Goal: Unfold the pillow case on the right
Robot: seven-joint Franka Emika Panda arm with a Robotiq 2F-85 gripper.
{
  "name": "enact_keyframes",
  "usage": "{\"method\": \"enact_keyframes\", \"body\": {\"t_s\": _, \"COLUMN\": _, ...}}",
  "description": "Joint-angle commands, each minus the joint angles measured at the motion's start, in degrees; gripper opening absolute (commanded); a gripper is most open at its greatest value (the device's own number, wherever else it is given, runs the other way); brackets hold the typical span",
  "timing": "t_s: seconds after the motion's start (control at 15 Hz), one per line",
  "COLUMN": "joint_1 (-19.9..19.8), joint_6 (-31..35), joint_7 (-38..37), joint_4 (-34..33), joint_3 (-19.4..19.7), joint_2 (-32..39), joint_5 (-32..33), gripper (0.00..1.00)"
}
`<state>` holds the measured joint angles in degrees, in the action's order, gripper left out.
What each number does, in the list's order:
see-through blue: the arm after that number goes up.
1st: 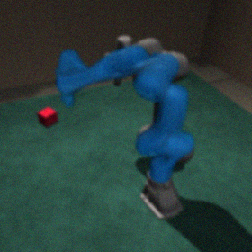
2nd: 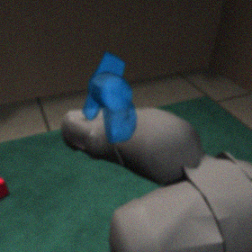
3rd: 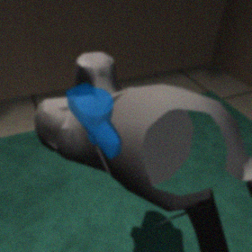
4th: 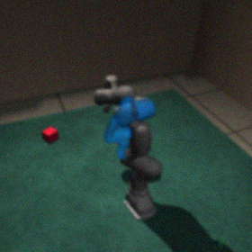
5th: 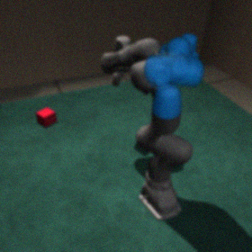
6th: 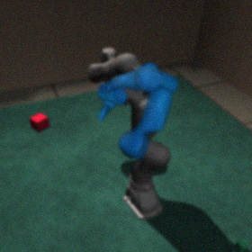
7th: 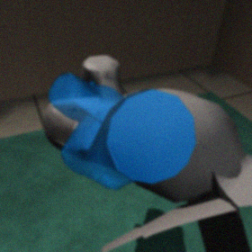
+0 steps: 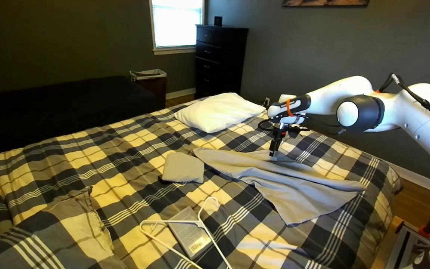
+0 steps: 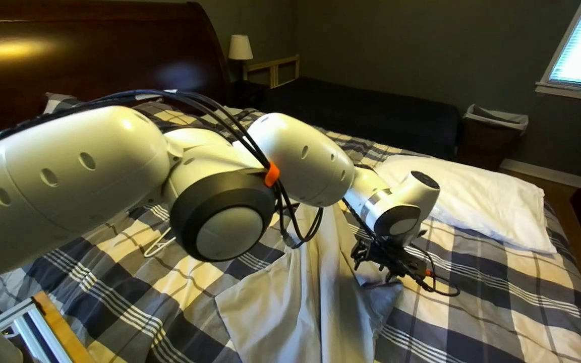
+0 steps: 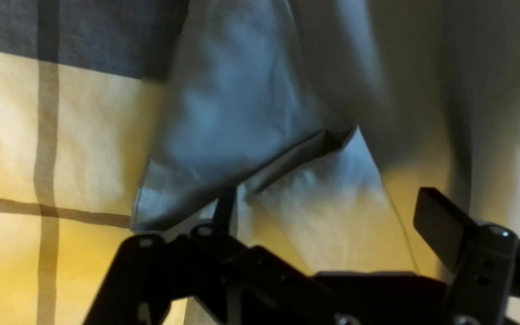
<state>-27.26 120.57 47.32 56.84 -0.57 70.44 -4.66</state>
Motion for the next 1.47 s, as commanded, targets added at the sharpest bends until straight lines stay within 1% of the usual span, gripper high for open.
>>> {"method": "enact_keyframes", "body": {"t_s": 0.0, "joint_1": -0.6, "joint_6": 0.9, "joint_7": 0.3, "joint_4": -2.3, "joint_3": -1.4, "joint_2": 2.5, "joint_5": -1.4, "gripper": 1.0}}
{"method": "enact_keyframes", "body": {"t_s": 0.07, "joint_1": -0.5, "joint_6": 1.2, "joint_7": 0.2, "joint_4": -2.4, "joint_3": -1.3, "joint_2": 2.7, "joint_5": -1.4, "gripper": 0.94}}
{"method": "enact_keyframes", "body": {"t_s": 0.2, "joint_1": -0.7, "joint_6": 1.6, "joint_7": 0.2, "joint_4": -2.7, "joint_3": -1.4, "joint_2": 3.0, "joint_5": -1.5, "gripper": 0.89}}
{"method": "enact_keyframes", "body": {"t_s": 0.27, "joint_1": -0.9, "joint_6": 1.9, "joint_7": 0.2, "joint_4": -2.7, "joint_3": -1.4, "joint_2": 2.8, "joint_5": -1.6, "gripper": 0.92}}
{"method": "enact_keyframes", "body": {"t_s": 0.33, "joint_1": -1.0, "joint_6": 2.2, "joint_7": 0.3, "joint_4": -2.7, "joint_3": -1.4, "joint_2": 2.7, "joint_5": -1.6, "gripper": 0.89}}
{"method": "enact_keyframes", "body": {"t_s": 0.4, "joint_1": -1.2, "joint_6": 2.3, "joint_7": 0.4, "joint_4": -2.7, "joint_3": -1.3, "joint_2": 2.3, "joint_5": -1.6, "gripper": 0.94}}
{"method": "enact_keyframes", "body": {"t_s": 0.53, "joint_1": -1.4, "joint_6": 2.3, "joint_7": 0.4, "joint_4": -3.4, "joint_3": -1.0, "joint_2": 2.3, "joint_5": -1.3, "gripper": 0.96}}
{"method": "enact_keyframes", "body": {"t_s": 0.6, "joint_1": -1.6, "joint_6": 1.6, "joint_7": 0.3, "joint_4": -3.9, "joint_3": -1.0, "joint_2": 2.4, "joint_5": -1.3, "gripper": 1.0}}
{"method": "enact_keyframes", "body": {"t_s": 0.67, "joint_1": -1.4, "joint_6": 0.6, "joint_7": -0.1, "joint_4": -4.6, "joint_3": -0.7, "joint_2": 2.9, "joint_5": -0.9, "gripper": 0.98}}
{"method": "enact_keyframes", "body": {"t_s": 0.8, "joint_1": -1.4, "joint_6": -0.4, "joint_7": -0.1, "joint_4": -5.2, "joint_3": -0.6, "joint_2": 3.8, "joint_5": -0.8, "gripper": 0.92}}
{"method": "enact_keyframes", "body": {"t_s": 0.87, "joint_1": -1.3, "joint_6": -0.6, "joint_7": -0.1, "joint_4": -5.3, "joint_3": -0.6, "joint_2": 4.2, "joint_5": -0.7, "gripper": 0.84}}
{"method": "enact_keyframes", "body": {"t_s": 1.0, "joint_1": -1.3, "joint_6": -1.6, "joint_7": -0.2, "joint_4": -6.5, "joint_3": -0.5, "joint_2": 5.5, "joint_5": -0.7, "gripper": 0.79}}
{"method": "enact_keyframes", "body": {"t_s": 1.07, "joint_1": -1.3, "joint_6": -1.8, "joint_7": -0.2, "joint_4": -6.8, "joint_3": -0.6, "joint_2": 5.8, "joint_5": -0.8, "gripper": 0.72}}
{"method": "enact_keyframes", "body": {"t_s": 1.2, "joint_1": -1.3, "joint_6": -1.4, "joint_7": -0.1, "joint_4": -6.3, "joint_3": -0.7, "joint_2": 5.9, "joint_5": -0.8, "gripper": 0.71}}
{"method": "enact_keyframes", "body": {"t_s": 1.27, "joint_1": -1.3, "joint_6": -1.3, "joint_7": 0.0, "joint_4": -6.2, "joint_3": -0.7, "joint_2": 5.8, "joint_5": -0.8, "gripper": 0.63}}
{"method": "enact_keyframes", "body": {"t_s": 1.33, "joint_1": -1.3, "joint_6": -1.2, "joint_7": 0.1, "joint_4": -6.4, "joint_3": -0.8, "joint_2": 6.0, "joint_5": -0.9, "gripper": 0.59}}
{"method": "enact_keyframes", "body": {"t_s": 1.4, "joint_1": -1.3, "joint_6": -1.0, "joint_7": 0.2, "joint_4": -6.2, "joint_3": -0.8, "joint_2": 5.7, "joint_5": -0.8, "gripper": 0.43}}
